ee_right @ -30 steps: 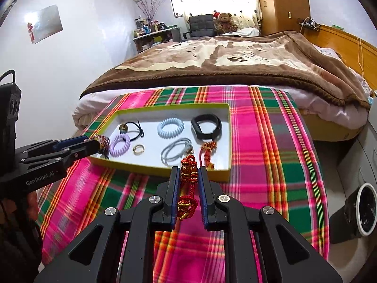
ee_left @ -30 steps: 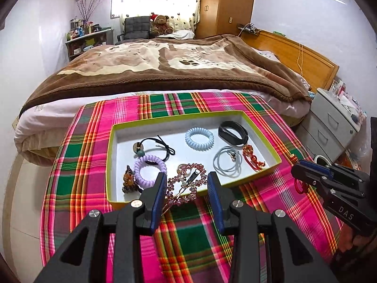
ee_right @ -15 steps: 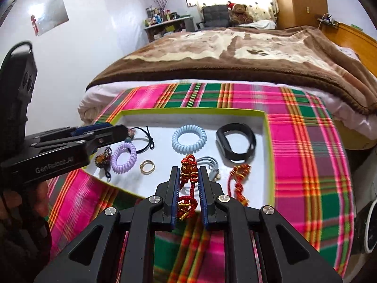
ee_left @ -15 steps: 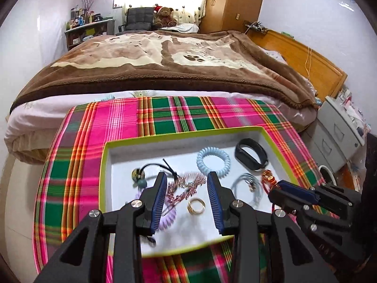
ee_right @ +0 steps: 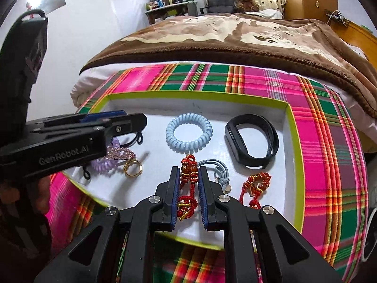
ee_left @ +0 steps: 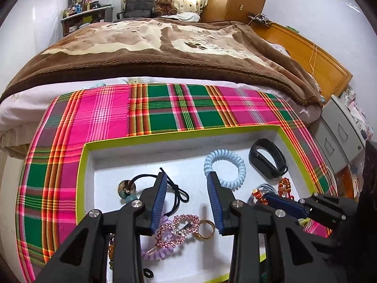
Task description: Organize jewelry
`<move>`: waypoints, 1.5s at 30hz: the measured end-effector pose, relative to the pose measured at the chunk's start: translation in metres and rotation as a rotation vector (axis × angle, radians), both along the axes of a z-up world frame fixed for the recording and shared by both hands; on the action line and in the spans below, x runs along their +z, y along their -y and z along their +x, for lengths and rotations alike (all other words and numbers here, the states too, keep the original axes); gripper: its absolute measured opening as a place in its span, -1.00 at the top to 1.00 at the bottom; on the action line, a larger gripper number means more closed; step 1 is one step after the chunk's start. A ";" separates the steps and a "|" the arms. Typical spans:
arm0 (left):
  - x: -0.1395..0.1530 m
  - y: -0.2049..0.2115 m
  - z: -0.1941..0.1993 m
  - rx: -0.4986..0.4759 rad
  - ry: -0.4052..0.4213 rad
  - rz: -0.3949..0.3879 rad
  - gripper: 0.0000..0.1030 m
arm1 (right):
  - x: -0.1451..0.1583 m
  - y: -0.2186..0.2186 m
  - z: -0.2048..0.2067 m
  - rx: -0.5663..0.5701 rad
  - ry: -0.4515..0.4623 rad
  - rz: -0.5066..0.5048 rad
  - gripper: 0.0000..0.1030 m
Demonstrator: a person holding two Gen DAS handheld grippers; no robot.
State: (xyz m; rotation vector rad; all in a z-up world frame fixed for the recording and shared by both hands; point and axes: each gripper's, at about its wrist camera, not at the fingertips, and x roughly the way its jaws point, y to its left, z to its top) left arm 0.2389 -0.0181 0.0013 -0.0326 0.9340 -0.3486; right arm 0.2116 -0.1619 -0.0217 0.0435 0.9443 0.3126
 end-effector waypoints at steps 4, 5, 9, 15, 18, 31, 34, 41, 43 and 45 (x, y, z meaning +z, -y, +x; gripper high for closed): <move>-0.002 -0.003 0.000 0.006 -0.006 0.007 0.28 | -0.002 -0.001 0.000 -0.005 -0.004 -0.017 0.69; -0.002 -0.003 0.000 0.008 -0.007 0.008 0.28 | -0.003 -0.002 0.000 -0.004 -0.003 -0.027 0.69; -0.001 -0.006 -0.003 0.015 -0.004 0.004 0.28 | -0.002 -0.004 -0.001 -0.001 0.004 -0.039 0.69; 0.002 -0.011 -0.010 0.038 -0.005 0.010 0.25 | 0.000 -0.004 -0.004 -0.005 0.017 -0.041 0.48; 0.004 -0.013 -0.016 0.045 -0.007 0.018 0.17 | 0.005 -0.002 -0.009 -0.012 0.031 -0.016 0.25; 0.031 -0.030 -0.070 0.132 0.073 0.023 0.02 | 0.030 0.002 -0.048 -0.081 0.094 -0.006 0.22; 0.030 -0.031 -0.082 0.162 0.079 0.045 0.02 | 0.034 0.000 -0.059 -0.086 0.107 -0.019 0.21; 0.023 -0.027 -0.112 0.206 0.108 0.117 0.02 | 0.041 0.000 -0.082 -0.100 0.135 -0.003 0.19; 0.021 -0.027 -0.117 0.220 0.105 0.117 0.02 | 0.042 -0.001 -0.086 -0.109 0.143 -0.012 0.11; 0.020 -0.025 -0.122 0.222 0.106 0.128 0.02 | 0.042 -0.001 -0.090 -0.116 0.144 -0.017 0.10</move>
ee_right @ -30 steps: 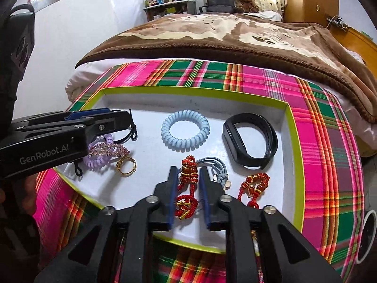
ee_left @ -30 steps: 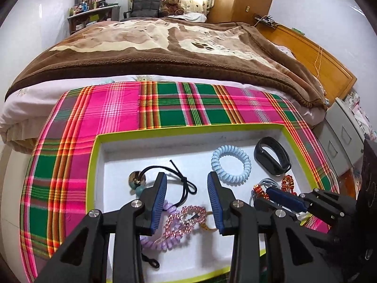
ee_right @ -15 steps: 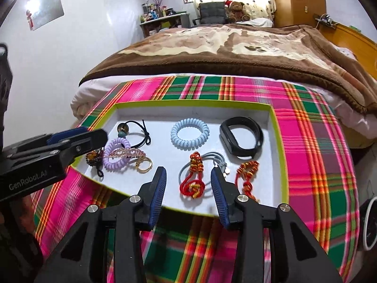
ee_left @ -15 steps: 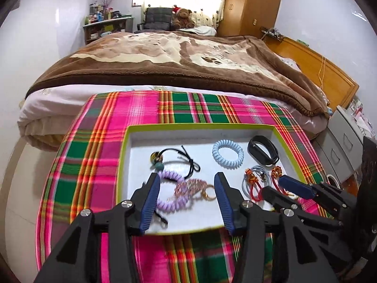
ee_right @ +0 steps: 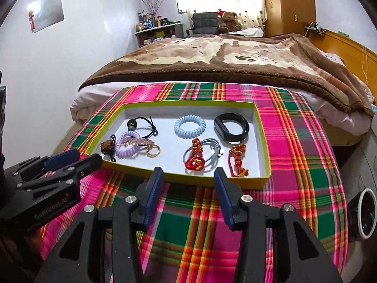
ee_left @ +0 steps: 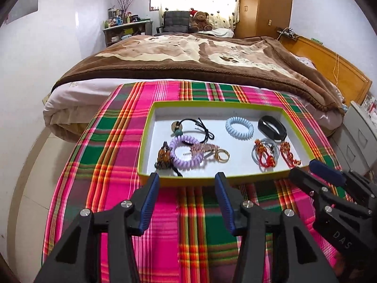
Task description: Organize jewelry
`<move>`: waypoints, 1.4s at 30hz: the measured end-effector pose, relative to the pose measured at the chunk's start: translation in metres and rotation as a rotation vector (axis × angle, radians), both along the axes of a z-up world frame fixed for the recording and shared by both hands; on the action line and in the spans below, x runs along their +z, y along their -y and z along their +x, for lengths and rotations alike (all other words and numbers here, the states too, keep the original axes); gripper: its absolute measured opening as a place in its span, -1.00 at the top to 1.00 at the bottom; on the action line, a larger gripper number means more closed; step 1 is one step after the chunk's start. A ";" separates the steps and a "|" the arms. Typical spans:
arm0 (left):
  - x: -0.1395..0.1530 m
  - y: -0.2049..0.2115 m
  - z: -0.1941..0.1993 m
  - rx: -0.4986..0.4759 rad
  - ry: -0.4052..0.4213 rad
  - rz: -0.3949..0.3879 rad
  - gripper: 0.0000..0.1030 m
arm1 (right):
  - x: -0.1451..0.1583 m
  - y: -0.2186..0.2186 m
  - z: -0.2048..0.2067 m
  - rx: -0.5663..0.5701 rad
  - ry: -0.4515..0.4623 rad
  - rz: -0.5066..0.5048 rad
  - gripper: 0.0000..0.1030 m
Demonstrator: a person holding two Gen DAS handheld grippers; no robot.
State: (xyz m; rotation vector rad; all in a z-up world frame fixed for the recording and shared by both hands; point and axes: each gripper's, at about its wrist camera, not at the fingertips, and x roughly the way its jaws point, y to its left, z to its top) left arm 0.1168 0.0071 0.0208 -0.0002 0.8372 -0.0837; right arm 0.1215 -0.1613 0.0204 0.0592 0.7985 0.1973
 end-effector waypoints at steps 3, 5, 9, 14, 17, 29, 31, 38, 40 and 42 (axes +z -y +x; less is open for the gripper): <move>-0.001 0.004 -0.007 -0.005 0.008 0.010 0.02 | 0.000 0.001 -0.003 -0.006 -0.003 0.007 0.10; -0.001 0.005 -0.009 -0.006 0.003 0.000 0.02 | 0.001 0.001 -0.004 -0.013 0.000 0.008 0.10; -0.002 0.006 -0.011 -0.009 -0.004 -0.010 0.02 | 0.001 0.001 -0.007 -0.011 0.002 0.008 0.10; -0.004 0.006 -0.013 -0.008 -0.007 -0.024 0.02 | -0.001 0.000 -0.009 -0.015 -0.005 0.010 0.10; -0.003 0.008 -0.014 -0.009 -0.006 -0.023 0.02 | -0.001 -0.001 -0.010 -0.013 -0.007 0.007 0.10; -0.003 0.006 -0.017 -0.005 -0.011 -0.032 0.02 | -0.002 -0.002 -0.011 -0.012 -0.009 0.008 0.10; -0.003 0.006 -0.017 -0.003 -0.012 -0.019 0.02 | -0.002 -0.002 -0.011 -0.011 -0.009 0.008 0.10; -0.007 0.006 -0.017 0.001 -0.029 -0.027 0.02 | -0.002 -0.001 -0.012 -0.015 -0.007 0.010 0.10; -0.007 0.006 -0.018 0.003 -0.031 -0.026 0.02 | -0.002 -0.001 -0.012 -0.015 -0.007 0.010 0.10; -0.007 0.006 -0.018 0.006 -0.029 -0.025 0.02 | -0.002 -0.001 -0.012 -0.014 -0.010 0.010 0.10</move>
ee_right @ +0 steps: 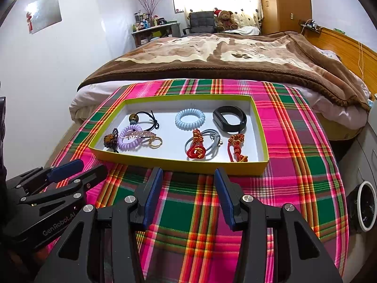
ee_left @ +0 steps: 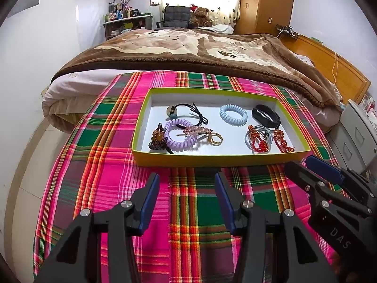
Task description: Organize jewelry
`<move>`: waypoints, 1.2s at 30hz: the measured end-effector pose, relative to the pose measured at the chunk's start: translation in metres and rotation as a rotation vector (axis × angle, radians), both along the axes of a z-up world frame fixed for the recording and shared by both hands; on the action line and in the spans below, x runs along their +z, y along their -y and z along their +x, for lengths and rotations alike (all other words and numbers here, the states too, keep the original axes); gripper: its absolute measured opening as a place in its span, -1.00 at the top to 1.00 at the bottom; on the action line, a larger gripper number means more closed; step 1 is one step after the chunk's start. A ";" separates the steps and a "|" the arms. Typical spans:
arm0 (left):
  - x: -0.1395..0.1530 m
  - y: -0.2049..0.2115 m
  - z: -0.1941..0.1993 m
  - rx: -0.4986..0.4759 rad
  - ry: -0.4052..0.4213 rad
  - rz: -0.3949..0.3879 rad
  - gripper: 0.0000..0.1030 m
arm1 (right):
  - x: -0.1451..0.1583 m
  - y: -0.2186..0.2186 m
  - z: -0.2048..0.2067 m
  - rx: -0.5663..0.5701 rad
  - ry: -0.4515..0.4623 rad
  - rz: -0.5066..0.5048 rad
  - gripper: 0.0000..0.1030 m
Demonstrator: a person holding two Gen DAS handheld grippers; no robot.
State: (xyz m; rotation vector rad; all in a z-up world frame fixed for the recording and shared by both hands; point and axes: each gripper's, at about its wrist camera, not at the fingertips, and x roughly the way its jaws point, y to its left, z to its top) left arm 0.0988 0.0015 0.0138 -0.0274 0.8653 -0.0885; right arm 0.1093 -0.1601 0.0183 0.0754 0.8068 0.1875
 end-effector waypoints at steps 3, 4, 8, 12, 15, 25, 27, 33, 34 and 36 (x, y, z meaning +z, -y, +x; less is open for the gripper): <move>0.000 0.000 -0.001 -0.002 0.003 0.000 0.02 | -0.001 0.000 -0.001 -0.001 -0.002 0.000 0.10; 0.000 0.000 -0.002 -0.004 0.004 -0.004 0.02 | -0.001 0.000 -0.001 -0.001 -0.002 0.001 0.10; 0.001 -0.001 -0.002 -0.002 0.004 -0.006 0.02 | -0.001 0.000 -0.002 -0.002 -0.001 -0.001 0.10; 0.001 -0.002 -0.003 0.006 0.004 -0.002 0.02 | -0.002 0.000 -0.003 -0.001 0.001 -0.001 0.10; 0.001 -0.002 -0.003 0.009 0.001 -0.002 0.02 | -0.002 0.001 -0.003 -0.003 0.000 0.000 0.10; 0.001 -0.001 -0.002 0.008 -0.002 -0.001 0.02 | -0.003 0.001 -0.003 -0.006 -0.006 -0.004 0.10; 0.002 -0.001 -0.001 0.010 -0.003 -0.003 0.02 | -0.003 0.002 -0.003 -0.009 -0.006 -0.003 0.10; 0.001 -0.002 -0.001 0.011 -0.005 -0.008 0.02 | -0.003 0.002 -0.003 -0.009 -0.007 -0.001 0.10; 0.001 -0.002 -0.001 0.011 -0.008 -0.009 0.02 | -0.003 0.003 -0.002 -0.010 -0.007 -0.001 0.10; 0.000 -0.002 -0.002 0.010 -0.009 -0.011 0.02 | -0.003 0.003 -0.002 -0.010 -0.007 -0.001 0.10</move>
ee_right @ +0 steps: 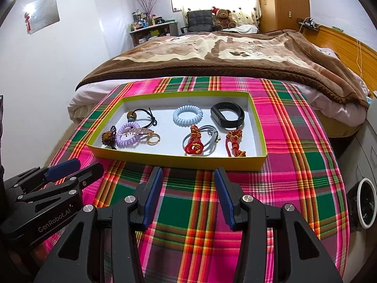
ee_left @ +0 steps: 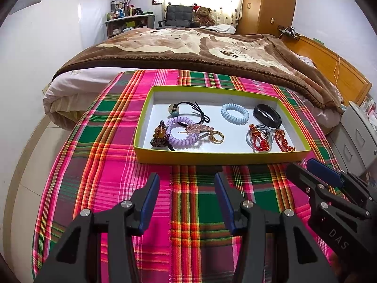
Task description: Organize jewelry
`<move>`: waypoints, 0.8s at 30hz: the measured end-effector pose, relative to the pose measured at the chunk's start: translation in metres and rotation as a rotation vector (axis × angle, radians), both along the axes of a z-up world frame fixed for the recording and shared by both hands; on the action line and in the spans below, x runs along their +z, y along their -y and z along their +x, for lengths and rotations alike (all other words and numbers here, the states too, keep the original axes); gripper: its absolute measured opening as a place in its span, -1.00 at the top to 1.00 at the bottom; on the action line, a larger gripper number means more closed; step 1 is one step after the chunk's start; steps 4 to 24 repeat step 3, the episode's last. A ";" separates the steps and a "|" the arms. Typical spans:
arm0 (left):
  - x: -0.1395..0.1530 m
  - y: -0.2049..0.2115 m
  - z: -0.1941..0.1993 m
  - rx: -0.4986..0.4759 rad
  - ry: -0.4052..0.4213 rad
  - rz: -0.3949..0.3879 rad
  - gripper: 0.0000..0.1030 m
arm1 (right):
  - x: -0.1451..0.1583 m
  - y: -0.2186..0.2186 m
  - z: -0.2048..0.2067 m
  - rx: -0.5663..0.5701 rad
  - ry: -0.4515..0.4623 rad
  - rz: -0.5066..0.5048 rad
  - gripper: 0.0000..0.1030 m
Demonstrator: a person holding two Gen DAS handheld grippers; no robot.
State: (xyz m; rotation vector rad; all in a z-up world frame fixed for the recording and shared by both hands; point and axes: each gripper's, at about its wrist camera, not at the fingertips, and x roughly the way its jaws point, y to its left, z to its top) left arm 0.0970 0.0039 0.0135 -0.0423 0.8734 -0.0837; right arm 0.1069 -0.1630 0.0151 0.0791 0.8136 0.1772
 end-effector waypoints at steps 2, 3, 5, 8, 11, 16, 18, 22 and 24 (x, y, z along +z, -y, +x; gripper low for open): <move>0.000 0.000 0.000 -0.004 0.000 0.001 0.02 | 0.000 0.001 0.000 -0.002 -0.002 0.001 0.10; 0.000 0.000 0.000 -0.004 -0.001 0.002 0.02 | 0.000 0.001 0.000 -0.003 -0.002 0.002 0.10; 0.000 0.000 0.000 -0.004 -0.001 0.002 0.02 | 0.000 0.001 0.000 -0.003 -0.002 0.002 0.10; 0.000 0.000 0.000 -0.004 -0.001 0.002 0.02 | 0.000 0.001 0.000 -0.003 -0.002 0.002 0.10; 0.000 0.000 0.000 -0.004 -0.001 0.002 0.02 | 0.000 0.001 0.000 -0.003 -0.002 0.002 0.10; 0.000 0.000 0.000 -0.004 -0.001 0.002 0.02 | 0.000 0.001 0.000 -0.003 -0.002 0.002 0.10; 0.000 0.000 0.000 -0.004 -0.001 0.002 0.02 | 0.000 0.001 0.000 -0.003 -0.002 0.002 0.10; 0.000 0.000 0.000 -0.004 -0.001 0.002 0.02 | 0.000 0.001 0.000 -0.003 -0.002 0.002 0.10; 0.000 0.000 0.000 -0.004 -0.001 0.002 0.02 | 0.000 0.001 0.000 -0.003 -0.002 0.002 0.10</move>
